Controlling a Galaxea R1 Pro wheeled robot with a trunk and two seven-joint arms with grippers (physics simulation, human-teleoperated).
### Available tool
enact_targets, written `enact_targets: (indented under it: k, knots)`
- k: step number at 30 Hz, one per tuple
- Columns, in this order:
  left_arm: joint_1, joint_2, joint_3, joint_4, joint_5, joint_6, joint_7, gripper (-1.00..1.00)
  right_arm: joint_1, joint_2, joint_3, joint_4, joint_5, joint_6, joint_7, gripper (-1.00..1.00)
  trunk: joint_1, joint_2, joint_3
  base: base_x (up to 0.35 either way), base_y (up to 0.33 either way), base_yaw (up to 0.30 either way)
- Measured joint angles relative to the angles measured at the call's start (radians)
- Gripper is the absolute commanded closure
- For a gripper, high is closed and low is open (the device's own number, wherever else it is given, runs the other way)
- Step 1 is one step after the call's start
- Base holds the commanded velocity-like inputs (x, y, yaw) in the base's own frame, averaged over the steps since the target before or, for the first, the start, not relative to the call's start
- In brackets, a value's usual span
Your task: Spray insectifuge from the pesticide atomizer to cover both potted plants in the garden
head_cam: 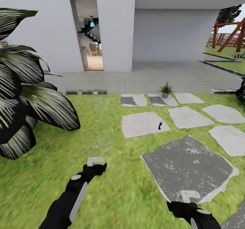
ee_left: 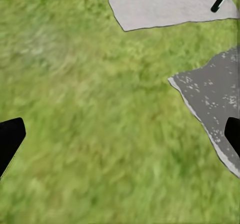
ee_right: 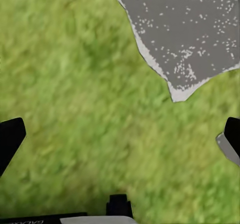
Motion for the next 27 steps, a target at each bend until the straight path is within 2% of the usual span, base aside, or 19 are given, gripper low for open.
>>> enact_targets:
  k: [27]
  knots:
    - [0.000, 0.000, 0.000, 0.000, 0.000, 0.000, 0.000, -1.00, 0.000, 0.000, 0.000, 0.000, 0.000, 0.000, 0.000, -1.00, 0.000, 0.000, 0.026, 0.296, 0.225, -0.243]
